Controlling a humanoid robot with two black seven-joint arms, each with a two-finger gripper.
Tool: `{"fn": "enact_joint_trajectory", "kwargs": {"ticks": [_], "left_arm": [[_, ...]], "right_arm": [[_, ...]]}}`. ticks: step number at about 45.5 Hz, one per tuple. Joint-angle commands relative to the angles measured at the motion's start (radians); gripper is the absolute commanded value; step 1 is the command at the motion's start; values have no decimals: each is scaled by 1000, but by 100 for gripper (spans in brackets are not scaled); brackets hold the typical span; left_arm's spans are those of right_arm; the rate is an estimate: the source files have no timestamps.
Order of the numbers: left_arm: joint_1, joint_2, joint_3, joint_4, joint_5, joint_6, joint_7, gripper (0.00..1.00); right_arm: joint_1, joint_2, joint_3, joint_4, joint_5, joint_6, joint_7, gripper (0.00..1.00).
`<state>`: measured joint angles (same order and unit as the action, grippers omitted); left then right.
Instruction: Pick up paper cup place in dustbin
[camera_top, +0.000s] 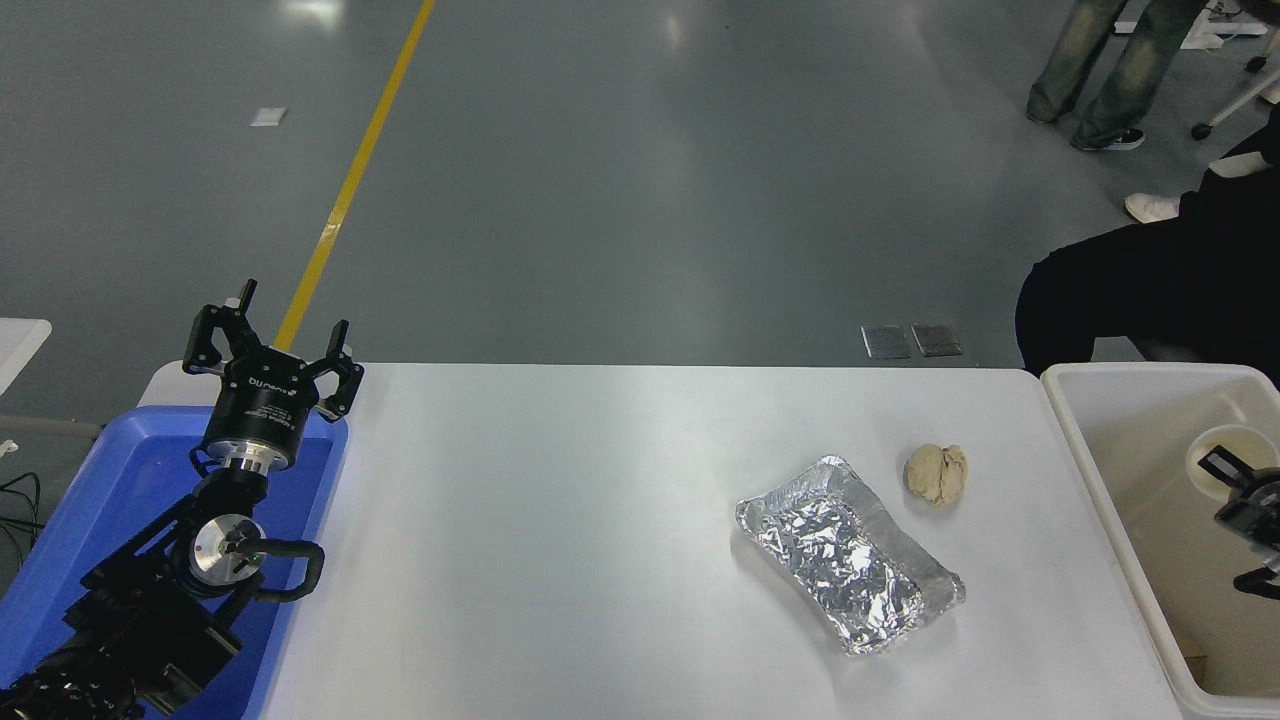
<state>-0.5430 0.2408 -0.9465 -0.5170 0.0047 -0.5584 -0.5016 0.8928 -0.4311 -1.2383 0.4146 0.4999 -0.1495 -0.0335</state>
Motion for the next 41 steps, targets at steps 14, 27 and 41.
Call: {"fn": "enact_joint_trajectory", "kwargs": {"ticks": [14, 27, 41], "left_arm": [[0, 0, 0, 0, 0, 0, 2, 98], [0, 0, 0, 0, 0, 0, 1, 98], [0, 0, 0, 0, 0, 0, 2, 98]], "right_arm": [[-55, 0, 98, -8, -3, -36, 0, 74], [20, -12, 141, -7, -4, -25, 3, 100], [294, -28, 149, 16, -181, 8, 3, 100]]}}
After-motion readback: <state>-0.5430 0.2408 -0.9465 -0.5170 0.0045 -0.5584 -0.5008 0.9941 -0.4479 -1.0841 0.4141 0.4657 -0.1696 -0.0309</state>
